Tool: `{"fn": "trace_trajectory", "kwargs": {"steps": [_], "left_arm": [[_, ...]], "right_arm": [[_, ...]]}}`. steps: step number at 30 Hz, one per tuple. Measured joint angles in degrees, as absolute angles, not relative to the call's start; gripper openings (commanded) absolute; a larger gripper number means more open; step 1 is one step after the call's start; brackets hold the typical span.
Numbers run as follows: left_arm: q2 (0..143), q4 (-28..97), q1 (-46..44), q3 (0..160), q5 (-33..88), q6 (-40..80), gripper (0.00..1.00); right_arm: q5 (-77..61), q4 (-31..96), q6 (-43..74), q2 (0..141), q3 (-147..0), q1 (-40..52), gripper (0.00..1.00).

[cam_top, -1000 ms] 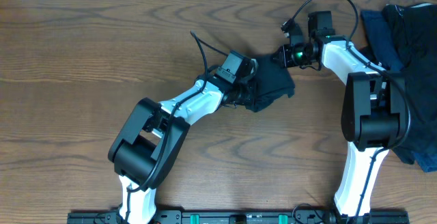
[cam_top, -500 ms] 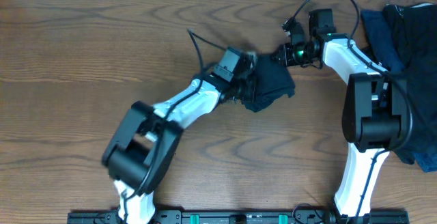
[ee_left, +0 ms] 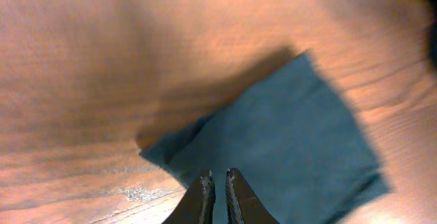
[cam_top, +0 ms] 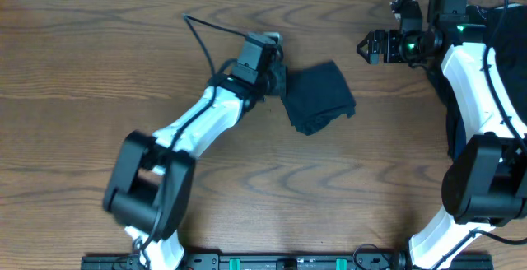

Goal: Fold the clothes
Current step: 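Carry the black bundle leftward with the left gripper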

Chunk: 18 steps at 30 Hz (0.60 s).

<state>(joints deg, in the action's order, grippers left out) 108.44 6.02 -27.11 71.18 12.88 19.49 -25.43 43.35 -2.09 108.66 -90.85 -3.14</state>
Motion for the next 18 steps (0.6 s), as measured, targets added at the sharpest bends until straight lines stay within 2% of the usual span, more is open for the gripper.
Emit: {"fn": "trace_trajectory", "kwargs": {"steps": [6,9,18], "left_arm": [[114.8,5.8,-27.5,71.2,12.9,19.5,0.1],[116.2,5.7,-27.4,71.2,12.6,19.5,0.06],[112.1,5.5,-27.1,70.9,10.9,19.0,0.06]], "right_arm": [[-24.6,43.5,-2.1,108.8,-90.7,-3.1,0.99],[-24.4,43.5,-2.1,108.8,-90.7,-3.1,0.99],[-24.4,43.5,-2.1,108.8,-90.7,-3.2,0.99]]}}
